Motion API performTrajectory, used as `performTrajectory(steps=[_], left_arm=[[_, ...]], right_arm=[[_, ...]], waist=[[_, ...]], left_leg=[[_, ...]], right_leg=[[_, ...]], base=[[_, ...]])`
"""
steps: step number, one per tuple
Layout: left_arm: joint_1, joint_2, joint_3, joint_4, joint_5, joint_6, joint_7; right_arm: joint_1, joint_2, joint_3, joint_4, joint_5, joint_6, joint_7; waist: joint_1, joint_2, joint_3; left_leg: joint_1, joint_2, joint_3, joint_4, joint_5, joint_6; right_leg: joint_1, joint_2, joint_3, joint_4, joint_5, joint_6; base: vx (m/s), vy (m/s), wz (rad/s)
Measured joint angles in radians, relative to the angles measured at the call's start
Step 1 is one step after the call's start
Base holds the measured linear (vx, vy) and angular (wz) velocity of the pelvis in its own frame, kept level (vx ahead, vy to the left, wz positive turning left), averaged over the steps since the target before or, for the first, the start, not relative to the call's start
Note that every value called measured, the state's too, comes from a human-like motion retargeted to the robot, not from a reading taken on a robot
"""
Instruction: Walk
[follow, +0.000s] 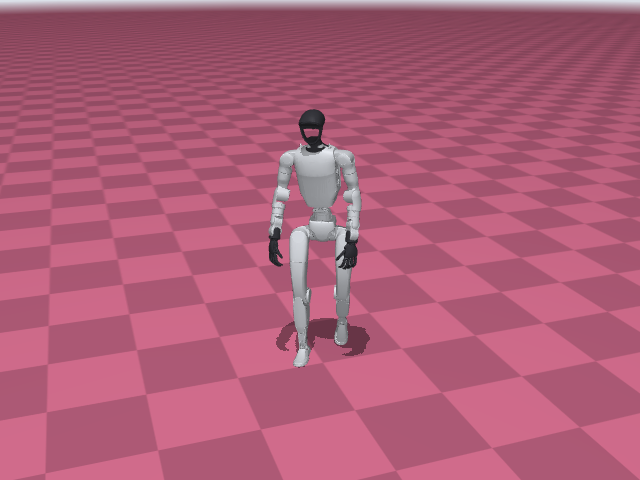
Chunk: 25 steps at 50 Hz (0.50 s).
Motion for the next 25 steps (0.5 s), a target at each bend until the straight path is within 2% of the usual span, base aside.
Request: performTrajectory(steps=[5,8,13,17,21,25], left_arm=[[-0.075,0.006,-0.031,-0.023,-0.012,-0.002,0.016],[-0.127,0.017,-0.046,-0.036,-0.013,-0.003,0.033],[-0.177,0.04,-0.061,-0.047,0.005,-0.002,0.059],[-0.175,0.058,-0.063,-0.048,0.03,0.001,0.066],[-0.141,0.073,-0.058,-0.042,0.054,-0.002,0.055],[-0.09,0.082,-0.047,-0.026,0.081,-0.005,0.033]], right_arm=[[-0.039,0.009,0.02,-0.033,0.02,-0.008,0.003],[-0.064,0.015,0.036,-0.067,0.029,-0.014,0.008],[-0.093,0.021,0.074,-0.115,0.015,-0.02,0.02],[-0.101,0.02,0.099,-0.127,-0.013,-0.023,0.034],[-0.091,0.018,0.105,-0.123,-0.045,-0.026,0.043],[-0.068,0.022,0.096,-0.106,-0.072,-0.025,0.048]], waist=[[-0.038,-0.001,0.019],[-0.05,-0.014,0.042],[-0.053,-0.025,0.076],[-0.032,-0.022,0.085],[0.009,-0.018,0.074],[0.056,-0.027,0.05]], left_leg=[[0.073,-0.021,-0.021,-0.28,-0.049,0.049],[0.072,-0.031,-0.012,-0.36,-0.037,0.072],[0.037,-0.03,-0.006,-0.411,0.026,0.083],[0.001,-0.011,-0.001,-0.419,0.067,0.081],[-0.039,0.005,0.005,-0.416,0.103,0.078],[-0.081,0.009,0.01,-0.406,0.142,0.079]], right_leg=[[-0.075,-0.013,-0.024,0.024,0.041,0.035],[-0.115,-0.028,-0.031,0.04,0.075,0.058],[-0.158,-0.038,-0.015,0.124,0.009,0.058],[-0.153,-0.041,-0.009,0.305,-0.082,0.026],[-0.098,-0.043,0.021,0.471,-0.163,-0.001],[0.006,-0.034,0.089,0.503,-0.187,0.012]], base=[[-0.39,0.07,0.06],[-0.41,0.06,0.01],[-0.39,0.04,-0.1],[-0.37,0.0,-0.18],[-0.35,-0.04,-0.22],[-0.35,-0.08,-0.12]])
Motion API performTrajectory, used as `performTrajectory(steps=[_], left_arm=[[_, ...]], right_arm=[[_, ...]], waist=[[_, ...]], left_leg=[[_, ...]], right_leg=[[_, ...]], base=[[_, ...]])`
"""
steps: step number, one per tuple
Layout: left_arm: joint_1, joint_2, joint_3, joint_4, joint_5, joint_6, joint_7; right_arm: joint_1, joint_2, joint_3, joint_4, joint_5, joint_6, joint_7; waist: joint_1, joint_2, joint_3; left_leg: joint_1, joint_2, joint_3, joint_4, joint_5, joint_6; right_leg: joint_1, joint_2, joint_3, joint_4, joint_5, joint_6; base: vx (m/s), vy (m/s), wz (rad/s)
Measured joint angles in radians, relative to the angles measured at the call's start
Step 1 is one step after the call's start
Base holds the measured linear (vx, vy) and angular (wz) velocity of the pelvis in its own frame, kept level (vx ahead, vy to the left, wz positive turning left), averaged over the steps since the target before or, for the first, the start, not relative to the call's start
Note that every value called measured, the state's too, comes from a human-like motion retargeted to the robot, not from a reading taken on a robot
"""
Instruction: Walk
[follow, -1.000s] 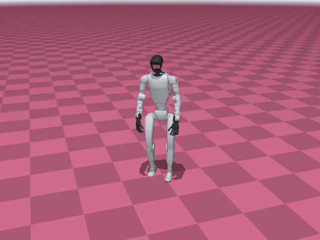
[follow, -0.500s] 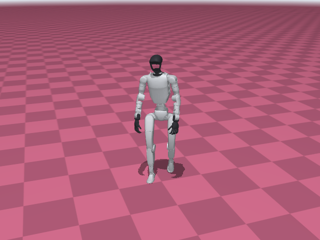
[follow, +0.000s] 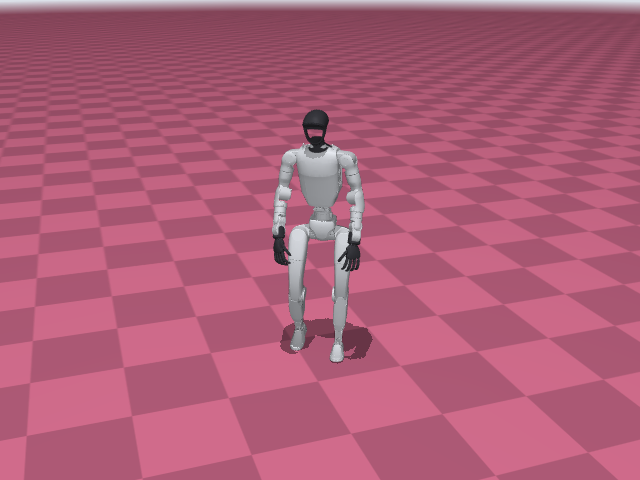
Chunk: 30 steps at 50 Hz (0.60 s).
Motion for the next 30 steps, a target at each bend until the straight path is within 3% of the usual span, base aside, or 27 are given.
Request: performTrajectory(steps=[5,10,13,23,30], left_arm=[[0.059,0.005,0.041,0.025,0.002,0.001,-0.012],[0.09,-0.003,0.094,0.04,-0.038,0.006,0.009],[0.104,-0.021,0.114,0.039,-0.062,0.004,0.023],[0.11,-0.051,0.106,0.002,-0.075,0.005,0.018],[0.088,-0.066,0.06,-0.018,-0.097,0.001,0.012]], right_arm=[[0.03,0.015,-0.018,0.028,-0.005,0.001,-0.003],[0.033,0.022,-0.028,0.043,0.005,-0.002,-0.014],[0.035,0.017,-0.028,0.041,0.011,-0.005,-0.024],[0.066,-0.006,-0.043,0.062,0.027,0.002,-0.012],[0.092,-0.013,-0.032,0.091,0.039,0.017,-0.018]], waist=[[0.066,-0.029,-0.018],[0.126,-0.033,0.002],[0.147,-0.024,0.022],[0.108,-0.038,0.026],[0.025,-0.009,-0.029]], left_leg=[[-0.061,-0.003,0.012,0.023,0.045,-0.004],[-0.129,0.02,0.025,0.058,0.086,-0.041],[-0.169,0.034,0.007,0.076,0.113,-0.088],[-0.195,0.05,0.109,0.571,-0.078,-0.048],[-0.015,0.011,0.057,0.695,-0.061,-0.078]], right_leg=[[0.144,0.019,0.092,-0.184,-0.002,0.019],[0.196,0.028,0.07,-0.375,-0.055,-0.028],[0.193,0.04,0.042,-0.433,-0.03,-0.043],[0.121,0.018,-0.046,-0.508,0.085,-0.035],[0.059,0.016,-0.097,-0.556,0.183,-0.027]], base=[[-0.35,-0.12,-0.06],[-0.35,-0.16,-0.06],[-0.35,-0.16,0.01],[-0.35,-0.11,0.27],[-0.36,-0.01,0.25]])
